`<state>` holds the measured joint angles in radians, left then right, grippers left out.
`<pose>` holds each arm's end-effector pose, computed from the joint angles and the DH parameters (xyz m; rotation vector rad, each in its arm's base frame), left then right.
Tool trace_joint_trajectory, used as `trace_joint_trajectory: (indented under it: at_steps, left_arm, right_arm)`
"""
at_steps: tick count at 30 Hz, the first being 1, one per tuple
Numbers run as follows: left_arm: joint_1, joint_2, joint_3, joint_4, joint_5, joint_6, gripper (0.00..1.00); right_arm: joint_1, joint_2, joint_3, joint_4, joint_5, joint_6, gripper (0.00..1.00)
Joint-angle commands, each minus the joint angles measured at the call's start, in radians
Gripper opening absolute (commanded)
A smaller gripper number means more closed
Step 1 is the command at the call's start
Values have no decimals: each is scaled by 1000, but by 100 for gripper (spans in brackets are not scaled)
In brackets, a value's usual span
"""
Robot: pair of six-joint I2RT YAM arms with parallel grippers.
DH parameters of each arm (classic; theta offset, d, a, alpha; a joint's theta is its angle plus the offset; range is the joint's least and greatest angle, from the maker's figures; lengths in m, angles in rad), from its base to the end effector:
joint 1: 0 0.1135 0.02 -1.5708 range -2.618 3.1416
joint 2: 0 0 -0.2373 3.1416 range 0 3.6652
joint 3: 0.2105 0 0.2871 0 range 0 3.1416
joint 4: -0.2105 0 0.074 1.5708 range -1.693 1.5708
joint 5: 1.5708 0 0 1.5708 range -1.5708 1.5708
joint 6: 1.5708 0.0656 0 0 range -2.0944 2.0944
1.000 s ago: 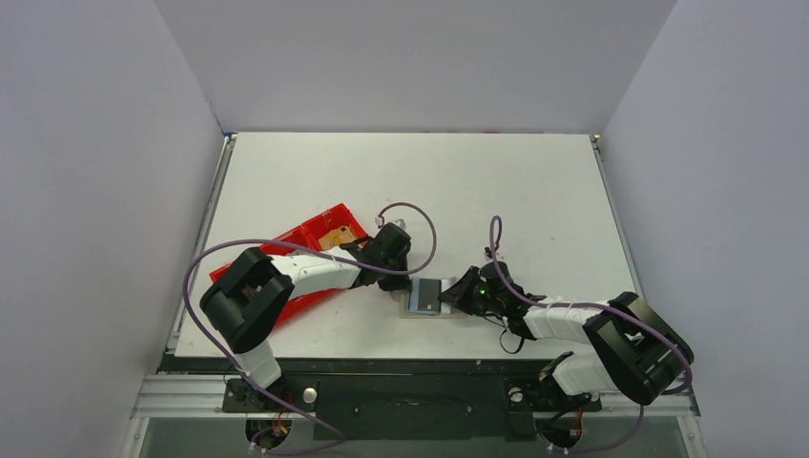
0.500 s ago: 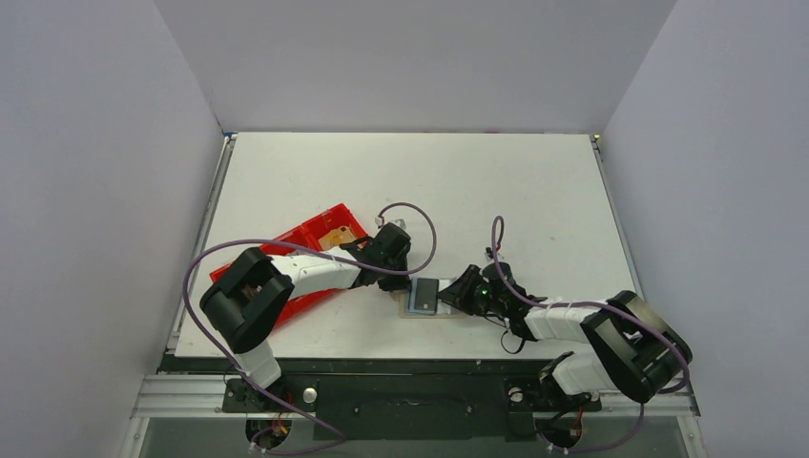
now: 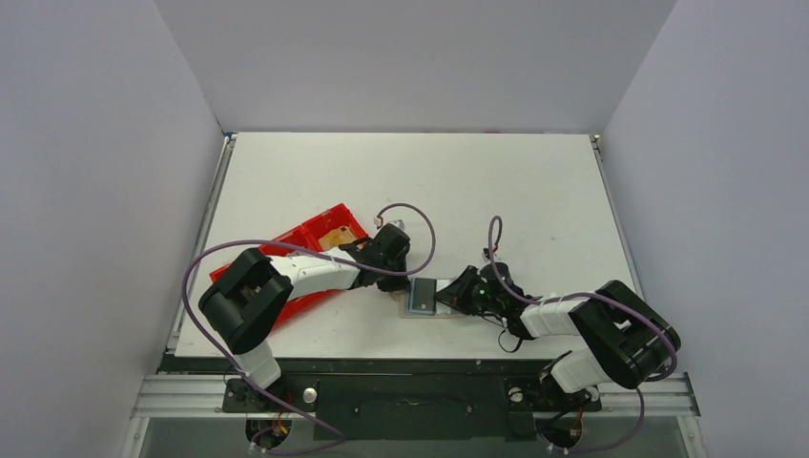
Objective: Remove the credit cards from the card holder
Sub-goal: Remove the credit card from the card holder.
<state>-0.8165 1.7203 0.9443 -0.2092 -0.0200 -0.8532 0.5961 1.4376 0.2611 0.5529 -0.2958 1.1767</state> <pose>0.2577 -0.2723 0.0780 -0.0571 2.6744 -0.5798 0.2067 0.1633 0.0327 0.5290 2.4328 1.2196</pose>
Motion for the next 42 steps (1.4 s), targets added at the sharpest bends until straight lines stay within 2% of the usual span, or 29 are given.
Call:
trace_joint_trajectory:
  at_steps: [1, 19, 23, 27, 34, 42]
  left_arm:
    - [-5, 37, -19, -79, -22, 21, 0]
    - [-5, 41, -18, -82, -22, 21, 0]
    - [-5, 41, -19, -81, -23, 19, 0]
    - [-5, 37, -23, -81, -23, 19, 0]
    - [-5, 37, -24, -81, -24, 19, 0]
    - [-4, 35, -22, -84, -25, 19, 0]
  right_arm:
    - [0, 8, 12, 60, -1, -1, 12]
    - [84, -59, 110, -168, 114, -97, 12]
    - [85, -57, 99, -165, 120, -91, 6]
    - [78, -59, 77, -135, 115, -76, 4]
    - [60, -40, 24, 19, 57, -26, 13]
    - [42, -6, -16, 148, 26, 32, 14]
